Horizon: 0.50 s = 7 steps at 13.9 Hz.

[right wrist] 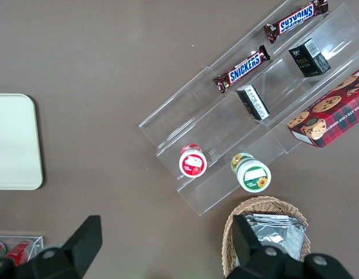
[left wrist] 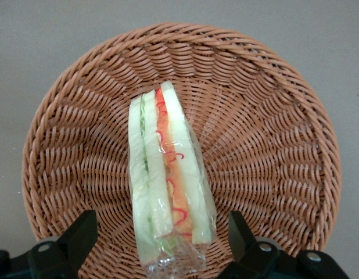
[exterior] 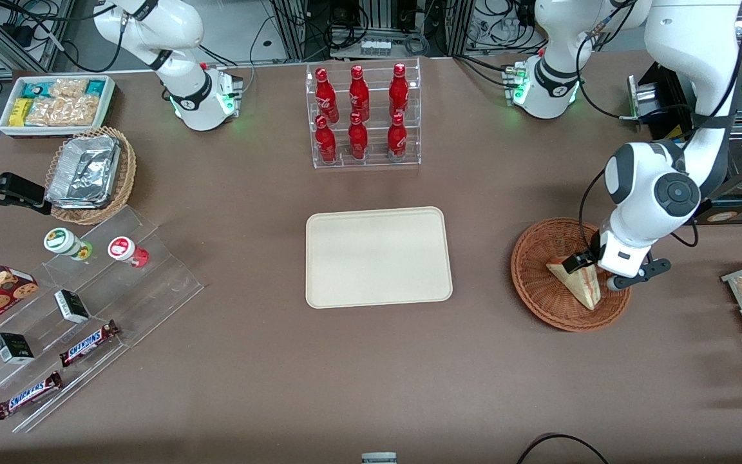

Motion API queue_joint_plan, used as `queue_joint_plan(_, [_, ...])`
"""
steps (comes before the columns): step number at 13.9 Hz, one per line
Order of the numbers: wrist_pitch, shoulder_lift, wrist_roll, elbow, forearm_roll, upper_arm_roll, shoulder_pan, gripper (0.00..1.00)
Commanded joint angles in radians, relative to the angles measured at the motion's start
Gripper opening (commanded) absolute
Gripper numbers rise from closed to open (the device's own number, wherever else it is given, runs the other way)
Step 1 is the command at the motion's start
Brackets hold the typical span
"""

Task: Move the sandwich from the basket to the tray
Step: 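Lower the left gripper and close it on the wrapped sandwich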

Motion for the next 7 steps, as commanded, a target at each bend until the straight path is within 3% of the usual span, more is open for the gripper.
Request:
queue_joint_plan(1, [0.022, 0.016, -0.025, -0.005, 0.013, 0.006, -0.002, 0.77])
queue_joint_plan(3, [0.022, 0.019, -0.044, 0.001, 0.006, 0.004, -0.002, 0.33])
queue_joint_plan(5, [0.019, 0.022, -0.062, 0.009, 0.006, 0.006, -0.007, 0.01])
queue_joint_plan(7, [0.005, 0.02, -0.068, 0.032, 0.009, 0.004, -0.01, 0.0])
